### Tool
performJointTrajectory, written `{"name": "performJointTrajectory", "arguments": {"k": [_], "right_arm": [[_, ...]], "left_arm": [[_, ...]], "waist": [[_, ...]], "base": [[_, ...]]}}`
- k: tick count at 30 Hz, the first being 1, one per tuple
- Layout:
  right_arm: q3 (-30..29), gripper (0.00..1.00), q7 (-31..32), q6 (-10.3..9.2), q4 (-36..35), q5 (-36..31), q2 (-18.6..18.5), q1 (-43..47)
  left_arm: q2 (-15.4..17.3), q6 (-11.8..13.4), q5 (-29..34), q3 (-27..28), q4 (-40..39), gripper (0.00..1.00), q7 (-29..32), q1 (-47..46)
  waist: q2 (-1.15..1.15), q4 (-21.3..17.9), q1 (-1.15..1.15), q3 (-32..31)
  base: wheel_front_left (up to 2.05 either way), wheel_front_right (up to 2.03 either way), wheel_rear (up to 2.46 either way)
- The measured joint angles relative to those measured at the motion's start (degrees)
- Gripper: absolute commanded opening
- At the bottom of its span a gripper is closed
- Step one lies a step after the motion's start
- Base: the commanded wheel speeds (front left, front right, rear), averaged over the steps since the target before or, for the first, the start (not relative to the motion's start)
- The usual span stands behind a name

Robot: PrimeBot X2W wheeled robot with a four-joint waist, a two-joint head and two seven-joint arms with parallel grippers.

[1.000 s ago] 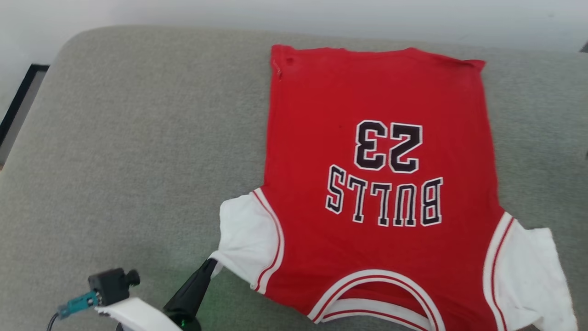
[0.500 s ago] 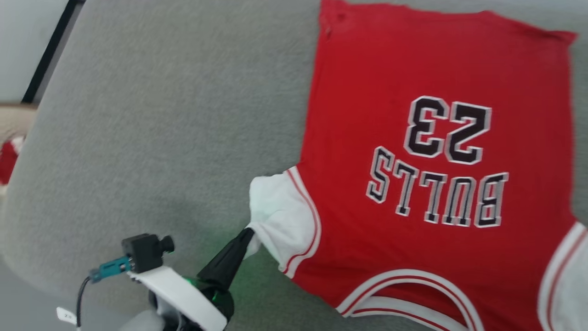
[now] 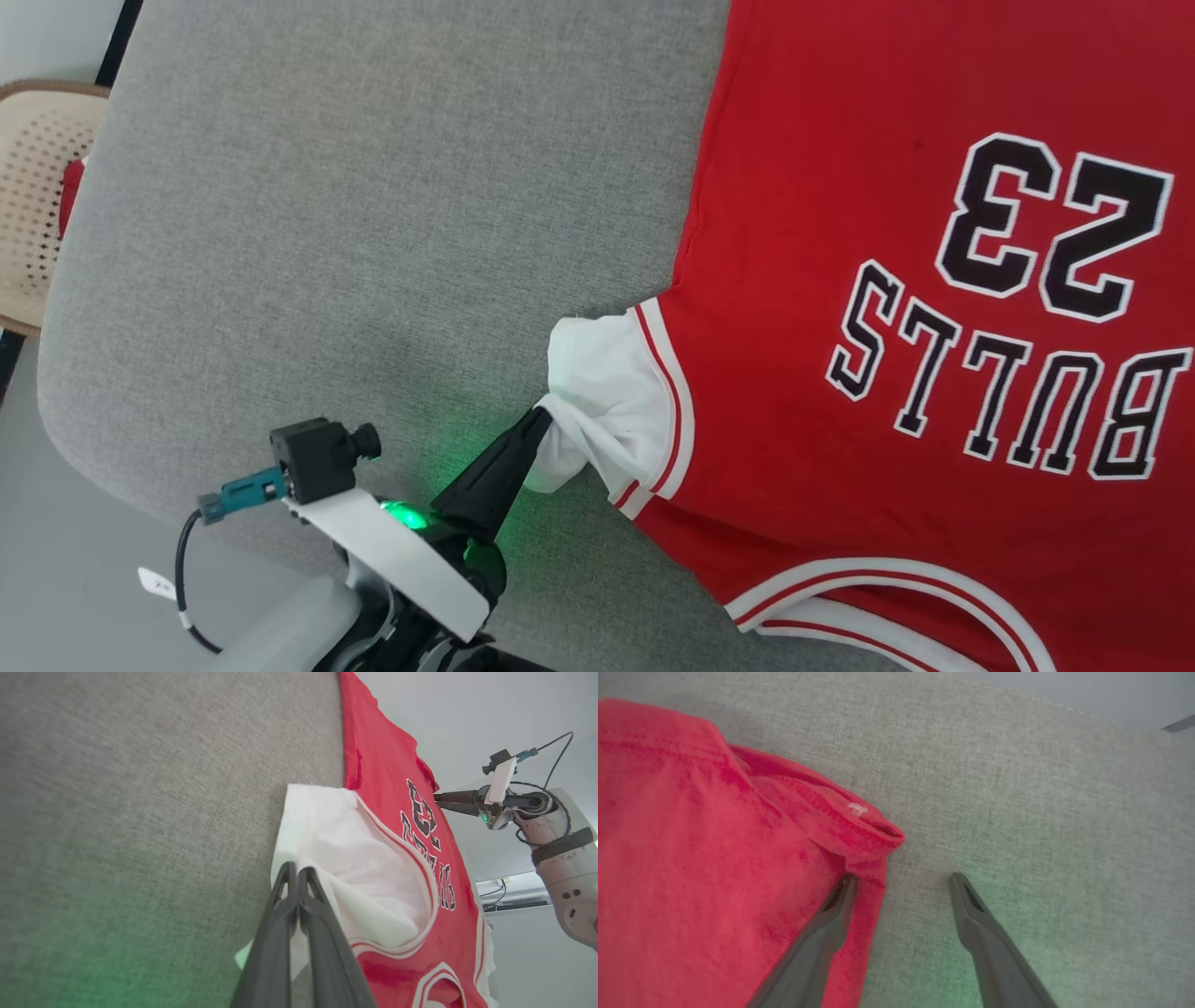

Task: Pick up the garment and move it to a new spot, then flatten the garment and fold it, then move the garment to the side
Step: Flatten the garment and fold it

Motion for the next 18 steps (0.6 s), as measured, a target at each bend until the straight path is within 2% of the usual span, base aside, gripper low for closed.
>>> {"name": "performJointTrajectory", "arguments": {"k": [6,7,9,10,18], "right_arm": [[2.09,1.00,1.60,0.00,0.29,1.63,-0.65,-1.43],[2.37,0.63,1.58,0.00,0.23,1.83,-0.76,-1.47],[3.50,0.27,1.58,0.00,-0.08,2.42,-0.90,-1.52],[3.78,0.00,1.51,0.00,-0.16,2.90,-0.98,-1.58],[6.05,0.00,-1.43,0.07,-0.79,6.09,-0.93,-1.75]], "left_arm": [[-1.12,0.00,0.18,0.01,0.05,0.00,0.00,-1.00],[-1.19,-0.01,0.19,-0.02,0.10,0.00,0.00,-1.03],[-1.26,0.00,0.25,-0.13,0.15,0.00,0.00,-1.39],[-1.31,0.00,0.25,-0.23,0.14,0.00,0.00,-1.66],[-1.53,0.00,1.21,0.90,0.51,0.00,0.00,-2.05]], "waist": [[0.00,0.68,0.00,2.15],[0.00,0.61,0.00,2.23],[0.00,0.48,0.00,2.26],[0.00,0.44,0.00,2.25],[0.00,-0.39,0.00,1.48]], "base": [[0.00,0.00,0.00],[0.00,0.00,0.00],[0.00,0.00,0.00],[0.00,0.00,0.00],[0.00,0.00,0.00]]}}
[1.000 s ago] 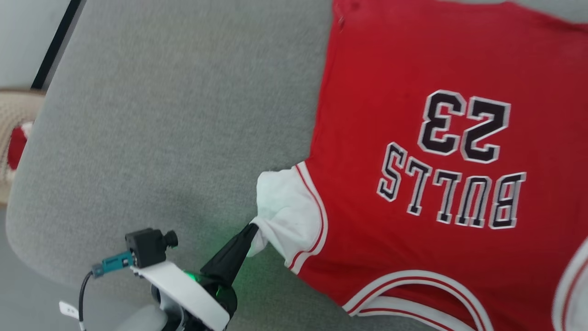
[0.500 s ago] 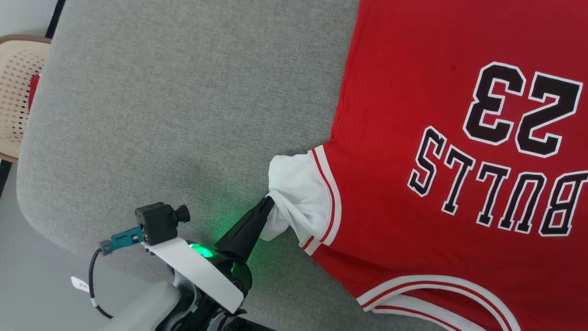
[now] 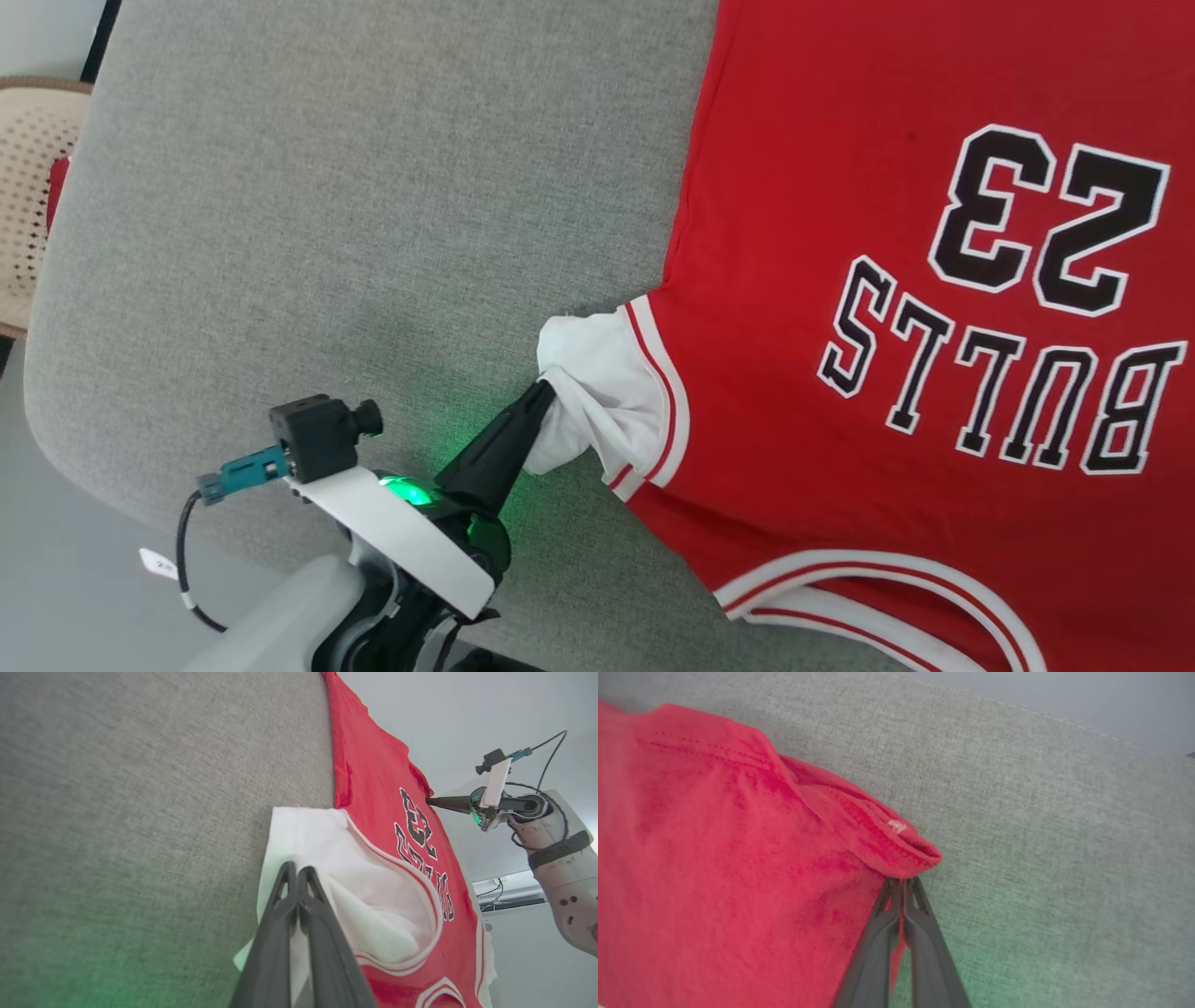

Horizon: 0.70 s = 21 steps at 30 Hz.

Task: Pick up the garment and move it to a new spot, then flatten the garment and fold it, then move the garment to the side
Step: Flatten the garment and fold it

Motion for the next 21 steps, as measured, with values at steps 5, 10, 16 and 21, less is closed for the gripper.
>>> {"name": "performJointTrajectory", "arguments": {"k": [5,10,16,21], "right_arm": [[2.37,0.00,-2.25,-0.01,-2.34,3.46,-1.38,2.80],[7.19,0.00,-2.47,-0.01,-7.95,8.04,-4.89,9.00],[9.04,0.00,-2.53,-0.01,-18.08,16.81,-10.14,19.46],[7.77,0.00,-3.05,-0.04,-26.52,24.87,-13.25,32.20]], "left_arm": [[0.12,0.00,0.57,2.23,0.64,0.00,0.00,1.97],[1.49,0.00,0.63,4.30,0.56,0.00,0.00,5.42],[3.24,0.00,0.68,6.23,0.38,0.00,0.00,9.16],[4.46,0.00,0.48,7.40,0.58,0.00,0.00,11.44]], "waist": [[0.00,-0.93,0.00,-2.56],[0.00,-2.89,0.00,-6.25],[0.00,-6.24,0.00,-10.73],[0.00,-9.62,0.00,-13.59]], "base": [[0.00,0.00,0.00],[0.00,0.00,0.00],[0.00,0.00,0.00],[0.00,0.00,0.00]]}}
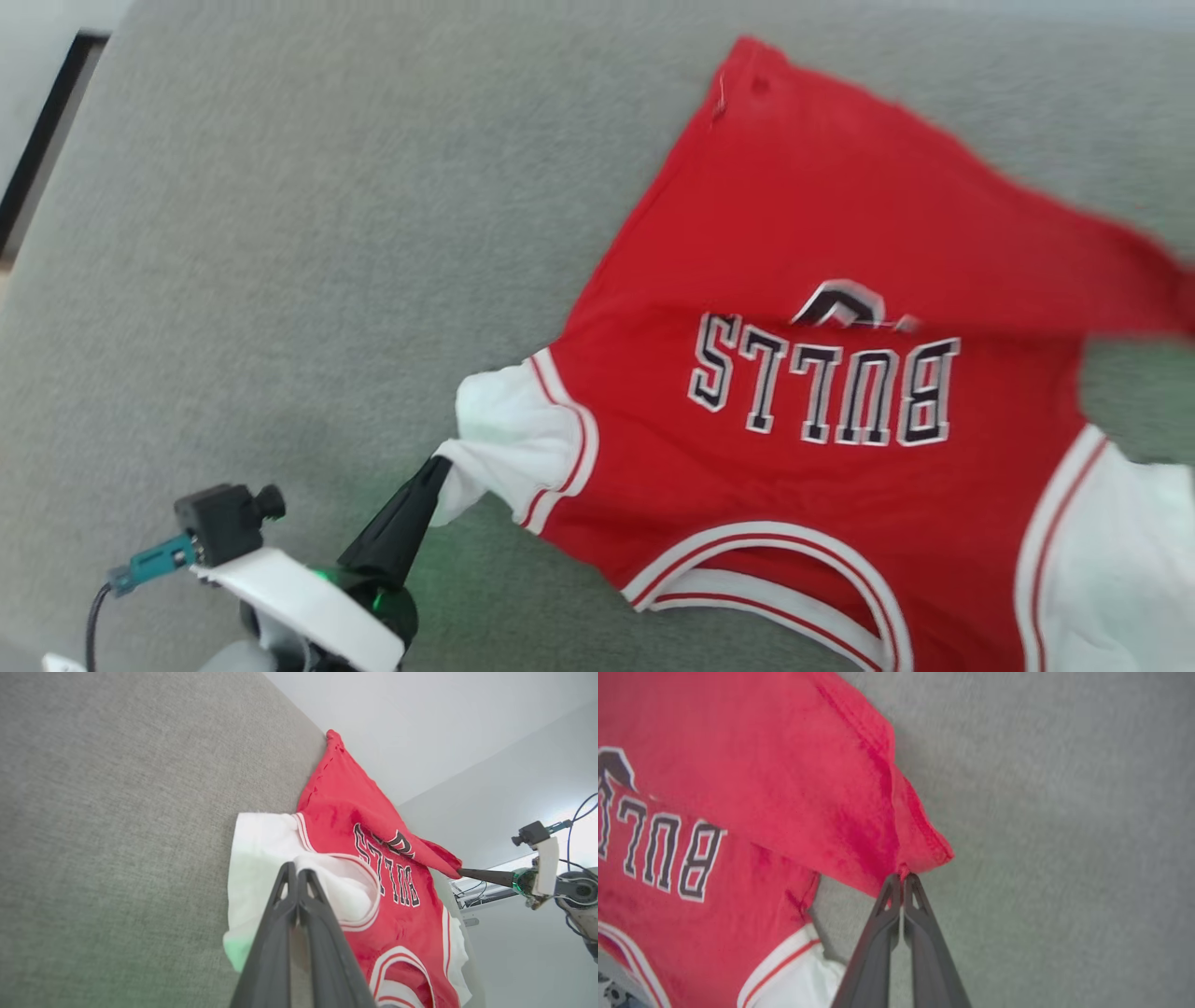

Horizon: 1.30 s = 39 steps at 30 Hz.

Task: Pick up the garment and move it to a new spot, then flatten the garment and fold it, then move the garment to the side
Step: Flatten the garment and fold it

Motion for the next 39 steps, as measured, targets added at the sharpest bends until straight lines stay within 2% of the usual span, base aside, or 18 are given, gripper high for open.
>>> {"name": "performJointTrajectory", "arguments": {"k": [6,12,21,26,27,28,29,30,34,39], "right_arm": [[-0.97,0.00,-0.08,-0.01,-10.47,7.36,-2.10,16.97],[-1.66,0.00,-0.70,-0.02,-17.46,7.45,-2.87,30.43],[-4.14,0.00,3.91,-0.01,-26.63,6.31,-1.79,42.33],[-7.21,0.00,5.60,-0.02,-29.13,4.66,0.29,44.67],[-7.94,0.09,5.59,-0.02,-29.69,4.15,0.76,44.78],[-8.96,0.35,5.05,-0.01,-30.04,3.46,1.53,44.75],[-9.94,0.49,5.01,-0.02,-30.33,2.92,2.02,44.69],[-10.49,1.00,5.13,-0.02,-31.09,2.64,2.07,44.70],[-16.55,1.00,4.91,-0.02,-34.48,3.28,2.40,44.18],[-26.82,1.00,4.28,-0.02,-37.37,3.57,2.04,40.51]], "left_arm": [[1.46,0.00,-0.99,1.32,0.55,0.00,-0.08,2.15],[2.00,0.00,-1.82,2.05,0.85,0.00,-0.08,3.69],[2.31,0.00,-1.81,2.63,0.73,0.00,-0.08,4.39],[1.72,0.00,-1.77,2.63,0.78,0.00,-0.08,4.58],[1.65,0.00,-1.72,2.49,0.83,0.00,-0.08,4.57],[1.58,0.00,-1.69,2.43,0.87,0.00,-0.08,4.56],[1.56,0.00,-1.69,2.38,0.91,0.00,-0.08,4.56],[1.56,0.00,-1.69,2.37,0.97,0.00,-0.08,4.54],[1.51,0.00,-1.63,2.52,0.91,0.00,-0.08,4.52],[0.82,0.00,-1.34,2.37,0.34,0.00,-0.08,3.99]], "waist": [[0.00,-3.11,0.00,-2.82],[0.00,-5.01,0.00,-4.66],[0.00,-5.71,0.00,-4.77],[0.00,-5.51,0.00,-4.76],[0.00,-5.45,0.00,-4.78],[0.00,-5.43,0.00,-4.76],[0.00,-5.41,0.00,-4.74],[0.00,-5.38,0.00,-4.74],[0.00,-5.33,0.00,-4.59],[0.00,-4.31,0.00,-3.85]], "base": [[0.00,0.00,0.00],[0.00,0.00,0.00],[0.00,0.00,0.00],[0.00,0.00,0.00],[0.00,0.00,0.00],[0.00,0.00,0.00],[0.00,0.00,0.00],[0.00,0.00,0.00],[0.00,0.00,0.00],[0.00,0.00,0.00]]}}
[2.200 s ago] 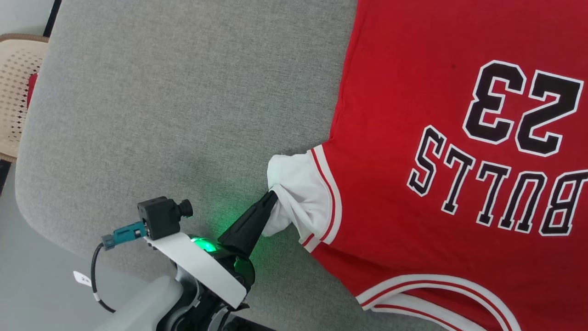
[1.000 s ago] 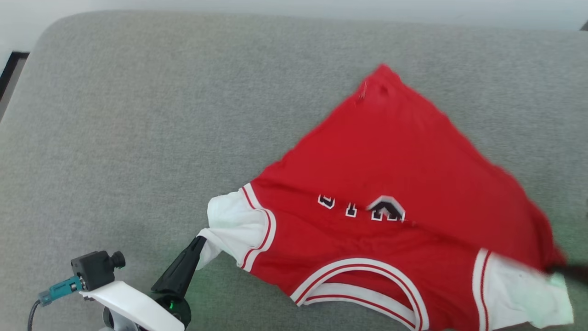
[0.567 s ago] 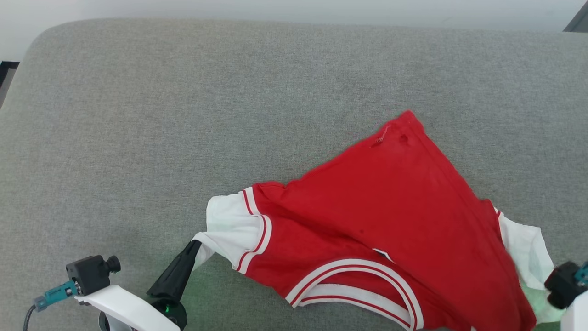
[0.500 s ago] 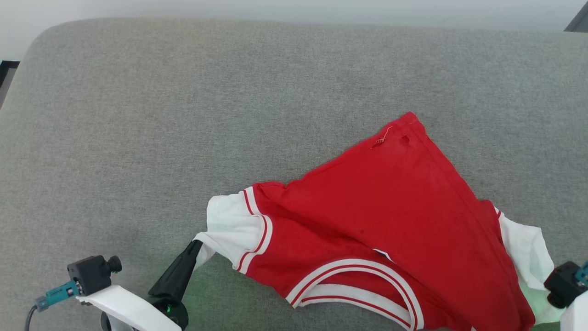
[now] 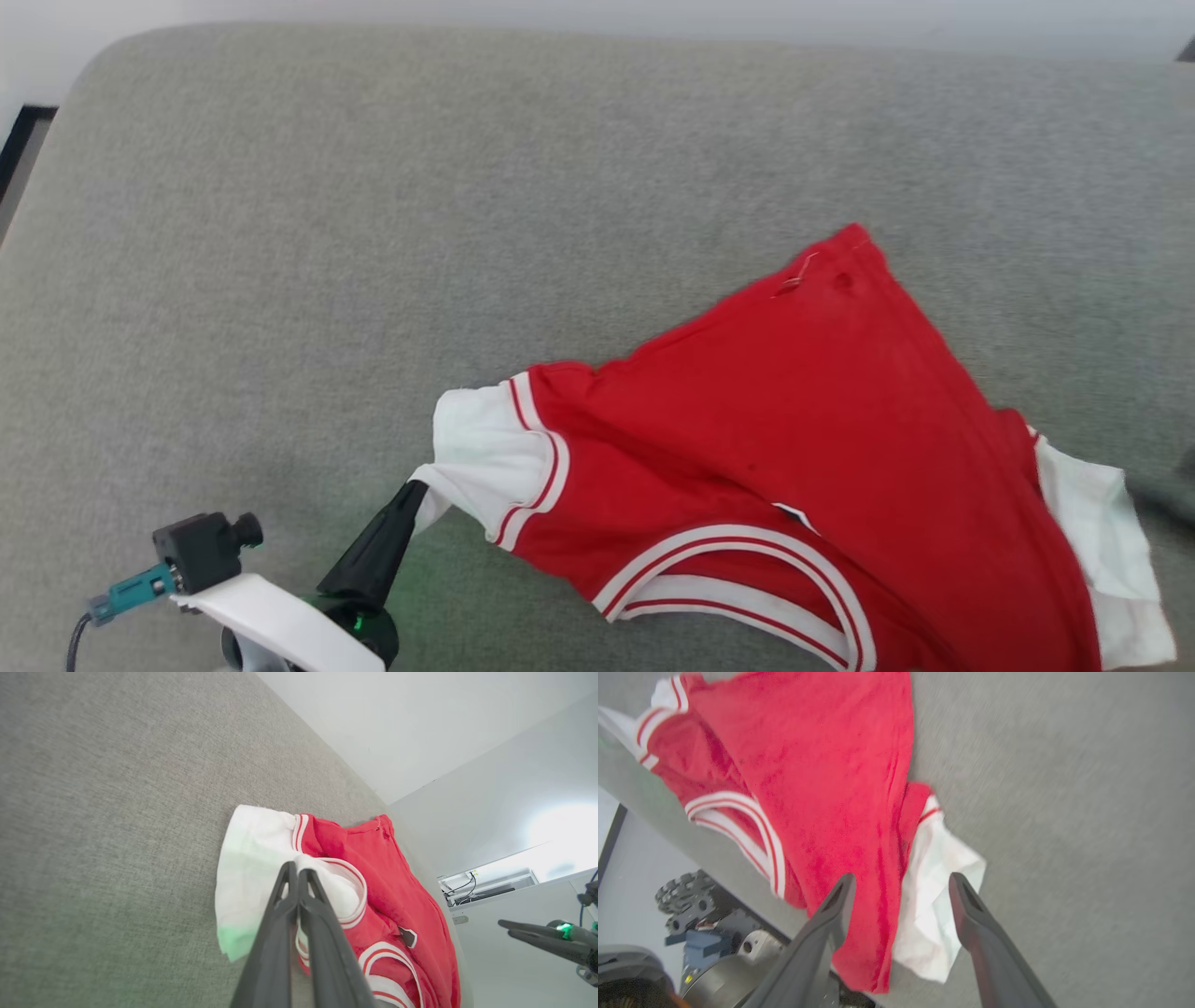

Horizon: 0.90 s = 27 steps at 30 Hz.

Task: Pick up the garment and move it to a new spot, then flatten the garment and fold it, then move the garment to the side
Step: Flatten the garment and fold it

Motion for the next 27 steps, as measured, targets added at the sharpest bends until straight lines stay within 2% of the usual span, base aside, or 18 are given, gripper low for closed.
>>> {"name": "performJointTrajectory", "arguments": {"k": [3,7,13,22,25,27], "right_arm": [[-3.12,1.00,-1.11,-0.01,0.30,-2.37,0.73,-3.48],[-1.23,1.00,-2.77,0.00,1.49,-8.15,1.00,-12.11],[7.10,1.00,-1.80,0.00,6.86,-11.17,2.01,-24.71],[24.25,1.00,0.14,0.00,21.87,-17.20,6.41,-41.95],[31.79,1.00,1.07,0.00,26.31,-18.82,5.49,-44.70],[34.21,1.00,0.91,0.02,27.33,-18.86,4.14,-46.42]], "left_arm": [[-0.32,0.00,0.51,-0.34,-0.11,0.00,0.00,-0.44],[-1.41,0.00,0.79,-1.74,-0.07,0.00,0.00,-2.33],[-3.19,0.00,0.83,-4.99,0.53,0.00,0.00,-6.02],[-6.60,0.00,0.59,-6.01,0.71,0.00,0.00,-9.50],[-7.12,0.00,0.60,-6.46,0.68,0.00,0.00,-9.90],[-7.32,0.00,0.62,-6.50,0.63,0.00,0.00,-9.95]], "waist": [[0.00,0.70,0.00,0.66],[0.00,2.50,0.00,2.16],[0.00,6.45,0.00,4.63],[0.00,11.44,0.00,9.18],[0.00,13.44,0.00,10.26],[0.00,14.09,0.00,10.70]], "base": [[0.00,0.00,0.00],[0.00,0.00,0.00],[0.00,0.00,0.00],[0.00,0.00,0.00],[0.00,0.00,0.00],[0.00,0.00,0.00]]}}
